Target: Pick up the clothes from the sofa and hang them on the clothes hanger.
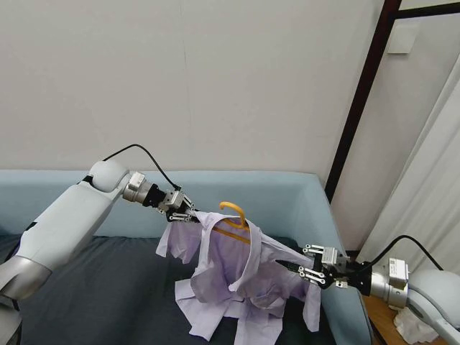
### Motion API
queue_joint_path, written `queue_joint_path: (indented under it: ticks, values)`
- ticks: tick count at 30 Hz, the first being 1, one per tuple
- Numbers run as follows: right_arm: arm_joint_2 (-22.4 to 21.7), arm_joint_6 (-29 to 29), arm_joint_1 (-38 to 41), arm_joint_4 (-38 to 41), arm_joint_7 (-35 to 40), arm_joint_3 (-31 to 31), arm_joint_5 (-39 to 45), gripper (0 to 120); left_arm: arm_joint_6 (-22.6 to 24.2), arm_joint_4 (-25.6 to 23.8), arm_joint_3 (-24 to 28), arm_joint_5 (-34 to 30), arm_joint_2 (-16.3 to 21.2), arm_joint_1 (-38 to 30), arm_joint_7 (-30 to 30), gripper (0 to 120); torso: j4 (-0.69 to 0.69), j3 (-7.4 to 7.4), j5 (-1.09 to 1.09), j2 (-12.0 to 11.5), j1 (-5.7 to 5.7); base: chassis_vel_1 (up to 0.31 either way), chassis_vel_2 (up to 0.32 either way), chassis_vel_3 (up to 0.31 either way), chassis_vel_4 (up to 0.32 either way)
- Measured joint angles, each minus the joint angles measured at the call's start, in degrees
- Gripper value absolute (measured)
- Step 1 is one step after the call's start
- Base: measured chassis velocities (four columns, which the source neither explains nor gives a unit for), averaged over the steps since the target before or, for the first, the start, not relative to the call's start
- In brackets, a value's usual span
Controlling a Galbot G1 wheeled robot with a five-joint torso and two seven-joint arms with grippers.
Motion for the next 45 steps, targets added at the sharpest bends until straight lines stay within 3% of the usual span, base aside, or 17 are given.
queue_joint_path:
  ticks: [3,9,12,15,16,20,25,31,33,35,36,37,38,39,41,42,45]
  values:
    - [0.36,1.15,0.17,0.18,0.61,-0.11,0.49,7,0.3,-0.59,0.22,-0.59,0.79,0.12,0.0,1,0.01,0.0,-0.01,0.0,0.0,0.0,0.0,0.0,0.0]
    - [0.49,1.63,0.42,0.12,0.77,-0.25,2.16,7,-0.82,-1.06,1.47,-3.01,2.01,-0.18,-0.01,1,0.01,0.0,-0.01,0.0,0.0,0.0,0.0,0.0,0.0]
    - [0.12,1.5,0.42,0.13,0.77,-0.01,4.33,7,-3.8,-1.17,2.24,-6.4,2.68,-0.44,-0.2,2,0.0,0.0,0.0,0.0,0.0,0.0,0.0,0.0,0.0]
    - [-1.38,0.06,0.42,1.22,2.85,0.86,9.17,7,-6.83,-1.29,2.62,-15.7,3.57,-0.82,-2.06,18,-0.01,0.0,-0.01,0.0,0.0,0.0,0.0,0.0,0.0]
    - [-1.38,0.06,0.42,1.22,2.85,0.86,9.17,7,-6.83,-1.29,2.62,-15.7,3.57,-0.82,-2.06,18,-0.01,0.0,-0.01,0.0,0.0,0.0,0.0,0.0,0.0]
    - [-4.91,-1.81,0.68,2.9,8.75,3.1,14.83,7,-6.73,-1.67,2.98,-31.41,6.39,0.12,-6.47,35,0.0,-0.01,0.0,0.0,0.0,0.0,0.0,0.0,0.0]
    - [-7.75,-3.72,0.95,4.49,12.5,5.06,20.03,7,-6.63,-2.04,-0.59,-36.06,8.16,3.95,-8.18,49,0.03,-0.01,-0.01,0.0,0.0,0.0,0.0,0.0,0.0]
    - [-11.03,-6.44,1.01,6.72,15.34,8.76,24.71,7,-6.88,-5.69,-8.81,-37.45,8.85,15.62,-14.49,72,-0.01,-0.01,0.02,0.0,0.0,0.0,0.0,0.0,0.0]
    - [-12.23,-7.86,1.04,7.98,16.92,10.15,26.18,7,-7.71,-8.51,-11.05,-37.13,8.56,21.12,-20.05,80,0.0,0.0,-0.02,0.0,0.0,0.0,0.0,0.0,0.0]
    - [-13.92,-10.26,1.76,10.02,21.05,12.0,28.59,7,-8.97,-14.63,-13.94,-35.09,7.87,28.18,-32.48,90,0.01,0.0,0.0,0.0,0.0,0.0,0.0,0.0,0.0]
    - [-13.92,-10.26,1.76,10.02,21.05,12.0,28.59,7,-8.97,-14.63,-13.94,-35.09,7.87,28.18,-32.48,90,0.01,0.0,0.0,0.0,0.0,0.0,0.0,0.0,0.0]
    - [-14.55,-11.62,2.12,11.1,23.65,12.84,29.74,7,-9.14,-17.87,-14.76,-33.51,7.48,30.95,-38.64,94,0.01,-0.01,0.02,0.0,0.0,0.0,0.0,0.0,0.0]
    - [-14.55,-11.62,2.12,11.1,23.65,12.84,29.74,7,-9.14,-17.87,-14.76,-33.51,7.48,30.95,-38.64,94,0.01,-0.01,0.02,0.0,0.0,0.0,0.0,0.0,0.0]
    - [-15.44,-14.05,2.61,13.07,28.44,14.06,31.7,7,-9.35,-22.57,-15.38,-31.28,6.75,34.7,-47.49,99,0.01,-0.01,-0.06,0.01,0.0,0.0,0.0,0.0,0.0]
    - [-16.21,-16.65,2.96,15.47,34.19,15.24,34.62,7,-9.14,-27.78,-16.06,-28.09,5.7,38.55,-56.26,100,-0.01,-0.01,0.05,0.0,0.0,0.0,0.0,0.0,0.0]
    - [-16.21,-16.65,2.96,15.47,34.19,15.24,34.62,7,-9.14,-27.78,-16.06,-28.09,5.7,38.55,-56.26,100,-0.01,-0.01,0.05,0.0,0.0,0.0,0.0,0.0,0.0]
    - [-17.09,-20.37,2.98,19.14,41.11,16.81,37.7,7,-6.63,-36.11,-15.4,-19.74,2.51,44.56,-69.83,100,0.0,-0.01,0.0,0.01,-0.01,0.0,0.0,0.0,0.0]
